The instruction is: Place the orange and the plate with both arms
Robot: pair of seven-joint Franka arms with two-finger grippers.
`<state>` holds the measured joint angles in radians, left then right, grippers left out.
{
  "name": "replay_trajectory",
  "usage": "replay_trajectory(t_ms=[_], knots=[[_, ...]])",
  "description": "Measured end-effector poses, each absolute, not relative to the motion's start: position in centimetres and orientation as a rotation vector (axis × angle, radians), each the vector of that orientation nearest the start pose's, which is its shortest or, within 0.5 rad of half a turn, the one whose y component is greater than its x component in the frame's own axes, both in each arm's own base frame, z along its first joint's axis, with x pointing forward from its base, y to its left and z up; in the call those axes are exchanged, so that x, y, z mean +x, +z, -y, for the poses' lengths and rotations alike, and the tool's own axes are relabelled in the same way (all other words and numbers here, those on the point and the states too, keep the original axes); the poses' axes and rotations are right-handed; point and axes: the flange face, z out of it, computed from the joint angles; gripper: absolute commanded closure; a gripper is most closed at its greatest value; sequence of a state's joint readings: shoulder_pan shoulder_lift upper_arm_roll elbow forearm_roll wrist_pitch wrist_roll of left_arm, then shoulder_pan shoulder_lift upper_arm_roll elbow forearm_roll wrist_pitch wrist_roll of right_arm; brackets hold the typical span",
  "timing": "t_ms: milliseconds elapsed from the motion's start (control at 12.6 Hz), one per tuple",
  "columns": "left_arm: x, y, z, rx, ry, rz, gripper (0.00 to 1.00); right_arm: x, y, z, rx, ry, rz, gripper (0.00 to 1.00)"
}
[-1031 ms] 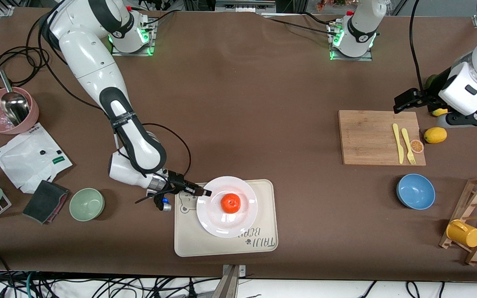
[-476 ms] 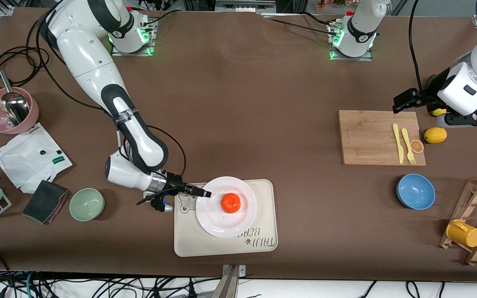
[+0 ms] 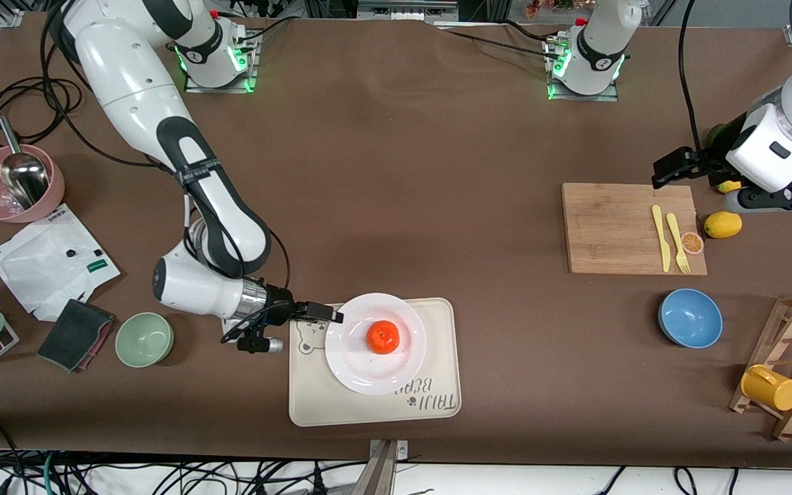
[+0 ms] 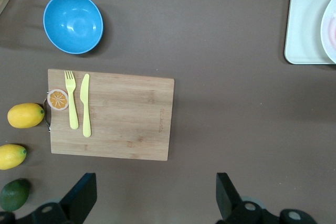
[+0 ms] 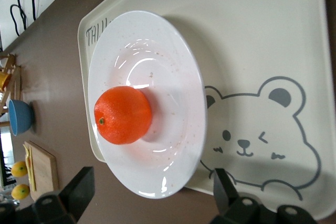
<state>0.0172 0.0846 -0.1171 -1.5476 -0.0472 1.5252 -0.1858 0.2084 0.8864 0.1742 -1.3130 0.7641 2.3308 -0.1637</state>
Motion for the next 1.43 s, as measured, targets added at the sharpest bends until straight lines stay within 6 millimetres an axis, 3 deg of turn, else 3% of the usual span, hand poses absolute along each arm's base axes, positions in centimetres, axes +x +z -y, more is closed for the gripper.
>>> replay_trajectory(t_ms=[238, 396, 634, 1031, 1269, 1427], knots=[[57.0, 58.4, 6.0, -3.175, 0.181, 0.137, 0.00, 70.8, 27.8, -24.6, -2.540, -0.034, 0.133, 0.00], [57.0, 58.4, 5.9, -3.175, 0.181, 0.138, 0.00, 68.8, 31.4, -22.9, -2.624, 0.002, 0.226, 0.00], [57.0, 58.4, 5.9, -3.175, 0.181, 0.138, 0.00, 65.5, 37.6, -18.6, -2.740, 0.107, 0.325, 0.00], [57.0, 58.4, 5.9, -3.175, 0.181, 0.140, 0.00, 61.5, 46.8, -11.6, -2.867, 0.212, 0.355, 0.00], [57.0, 58.4, 5.9, -3.175, 0.181, 0.141, 0.00, 59.6, 51.1, -8.8, -2.992, 0.207, 0.337, 0.00], [57.1, 58.4, 5.9, -3.175, 0.182, 0.142, 0.00, 58.2, 54.0, -8.3, -3.088, 0.194, 0.299, 0.00]])
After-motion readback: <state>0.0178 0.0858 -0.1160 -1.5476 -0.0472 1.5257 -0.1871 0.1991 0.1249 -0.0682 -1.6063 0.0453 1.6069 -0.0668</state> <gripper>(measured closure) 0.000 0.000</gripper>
